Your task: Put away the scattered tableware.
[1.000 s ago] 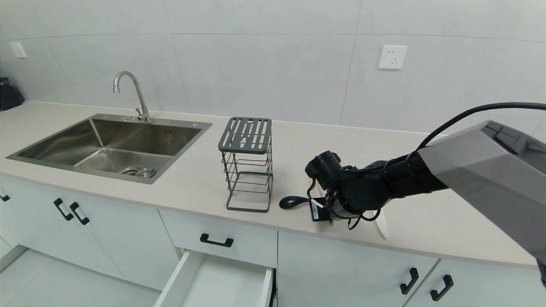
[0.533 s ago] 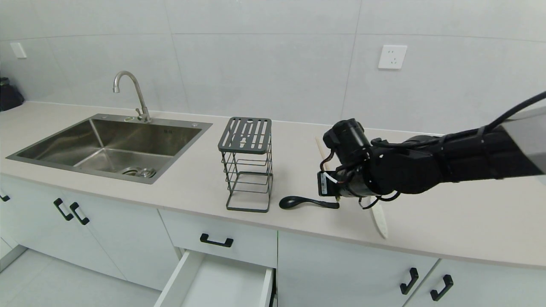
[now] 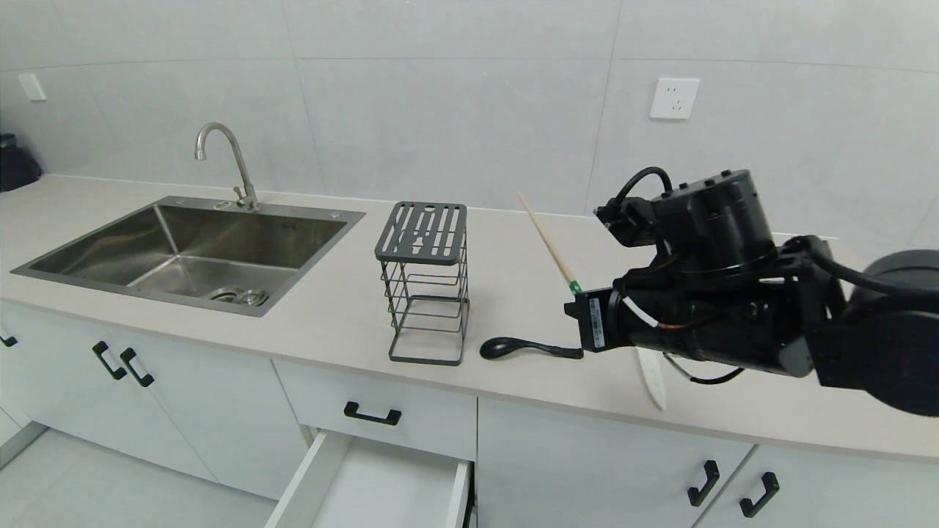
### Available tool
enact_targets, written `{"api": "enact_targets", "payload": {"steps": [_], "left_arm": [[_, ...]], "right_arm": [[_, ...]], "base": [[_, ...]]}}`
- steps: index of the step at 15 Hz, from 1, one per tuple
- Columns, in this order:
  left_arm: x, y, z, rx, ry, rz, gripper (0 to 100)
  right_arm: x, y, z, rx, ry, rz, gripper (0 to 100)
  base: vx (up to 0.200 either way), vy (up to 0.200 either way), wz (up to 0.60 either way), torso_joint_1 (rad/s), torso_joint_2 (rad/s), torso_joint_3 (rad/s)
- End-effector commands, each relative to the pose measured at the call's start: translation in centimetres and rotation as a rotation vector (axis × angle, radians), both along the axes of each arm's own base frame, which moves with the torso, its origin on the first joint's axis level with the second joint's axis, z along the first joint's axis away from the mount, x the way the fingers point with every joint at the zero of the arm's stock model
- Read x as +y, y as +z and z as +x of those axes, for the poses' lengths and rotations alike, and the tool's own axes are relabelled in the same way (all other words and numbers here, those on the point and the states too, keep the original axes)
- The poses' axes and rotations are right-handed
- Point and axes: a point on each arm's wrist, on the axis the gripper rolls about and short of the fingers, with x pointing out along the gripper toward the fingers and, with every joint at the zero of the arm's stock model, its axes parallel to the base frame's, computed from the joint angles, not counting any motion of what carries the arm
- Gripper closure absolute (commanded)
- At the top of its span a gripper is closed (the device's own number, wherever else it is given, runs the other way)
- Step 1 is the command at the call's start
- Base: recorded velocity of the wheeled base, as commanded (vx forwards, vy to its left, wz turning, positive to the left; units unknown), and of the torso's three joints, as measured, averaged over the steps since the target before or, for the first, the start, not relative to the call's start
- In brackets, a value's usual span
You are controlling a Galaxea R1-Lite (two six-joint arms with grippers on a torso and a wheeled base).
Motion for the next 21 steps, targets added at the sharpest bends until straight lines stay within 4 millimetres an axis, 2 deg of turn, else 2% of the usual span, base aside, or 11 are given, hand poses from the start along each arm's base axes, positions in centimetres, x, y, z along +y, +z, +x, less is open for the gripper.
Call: {"api": "enact_targets", "payload": {"steps": [1, 4, 6, 7, 8, 12, 21], "left_arm": [[0.0, 0.0, 0.0, 0.002, 0.0, -0.001, 0], [0.0, 0.0, 0.0, 0.002, 0.0, -0.001, 0], [0.0, 0.0, 0.0, 0.002, 0.0, -0.001, 0], [0.0, 0.0, 0.0, 0.002, 0.0, -0.001, 0], [0.0, 0.0, 0.0, 0.002, 0.0, -0.001, 0], [0.0, 0.0, 0.0, 0.002, 0.0, -0.001, 0], [0.0, 0.0, 0.0, 0.002, 0.0, -0.001, 0]], "right_arm": [[-1.2, 1.5, -2.4, -0.068, 0.128, 0.055, 100], [-0.3, 0.3, -3.9, -0.173, 0.409, 0.063, 100], [-0.1, -0.9, -4.2, -0.2, 0.519, 0.027, 100], [0.0, -1.0, -4.1, -0.197, 0.521, 0.026, 100], [0.8, -2.0, -4.4, -0.17, 0.553, 0.004, 100], [1.8, -2.5, -3.6, -0.145, 0.558, -0.009, 100], [2.5, -2.3, -3.3, -0.129, 0.568, -0.021, 100]], "base": [[0.0, 0.0, 0.0, 0.0, 0.0, 0.0], [0.0, 0.0, 0.0, 0.0, 0.0, 0.0], [0.0, 0.0, 0.0, 0.0, 0.0, 0.0], [0.0, 0.0, 0.0, 0.0, 0.0, 0.0], [0.0, 0.0, 0.0, 0.0, 0.0, 0.0], [0.0, 0.0, 0.0, 0.0, 0.0, 0.0], [0.0, 0.0, 0.0, 0.0, 0.0, 0.0]]}}
